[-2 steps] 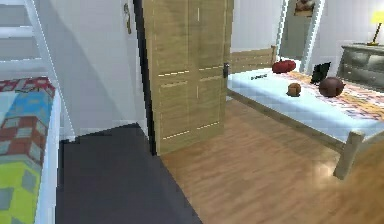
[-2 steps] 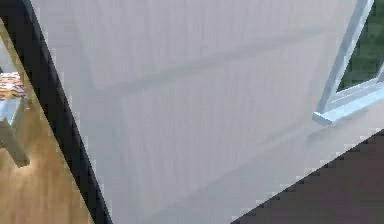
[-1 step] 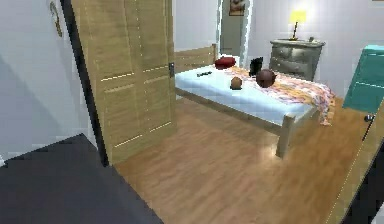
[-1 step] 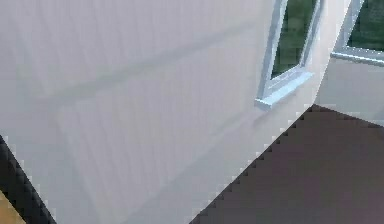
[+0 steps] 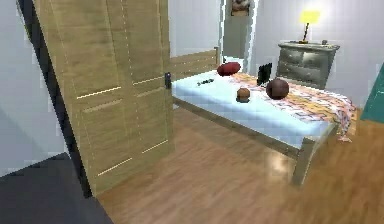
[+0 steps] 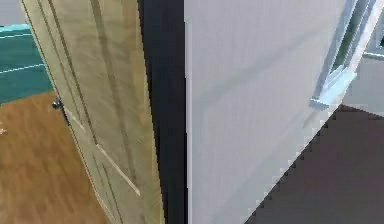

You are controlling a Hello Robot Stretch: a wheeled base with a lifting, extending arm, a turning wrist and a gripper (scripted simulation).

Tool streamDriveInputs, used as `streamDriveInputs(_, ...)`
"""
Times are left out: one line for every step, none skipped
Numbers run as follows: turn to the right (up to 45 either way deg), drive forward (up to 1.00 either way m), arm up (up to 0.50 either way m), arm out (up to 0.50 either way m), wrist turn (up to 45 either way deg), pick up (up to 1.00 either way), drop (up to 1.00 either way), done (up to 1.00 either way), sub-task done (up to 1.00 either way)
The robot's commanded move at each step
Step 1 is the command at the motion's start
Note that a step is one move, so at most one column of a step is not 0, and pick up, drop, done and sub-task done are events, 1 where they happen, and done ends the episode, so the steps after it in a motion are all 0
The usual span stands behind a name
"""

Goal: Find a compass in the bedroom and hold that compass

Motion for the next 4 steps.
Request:
streamDriveInputs(42.0, 0.00, 0.00, 0.00, 0.0, 0.00, 0.00, 0.00, 0.00)
streamDriveInputs(0.0, 1.00, 0.00, 0.00, 0.0, 0.00, 0.00, 0.00, 0.00)
streamDriveInputs(0.0, 0.30, 0.00, 0.00, 0.0, 0.00, 0.00, 0.00, 0.00)
streamDriveInputs(15.0, 0.00, 0.00, 0.00, 0.0, 0.00, 0.00, 0.00, 0.00)
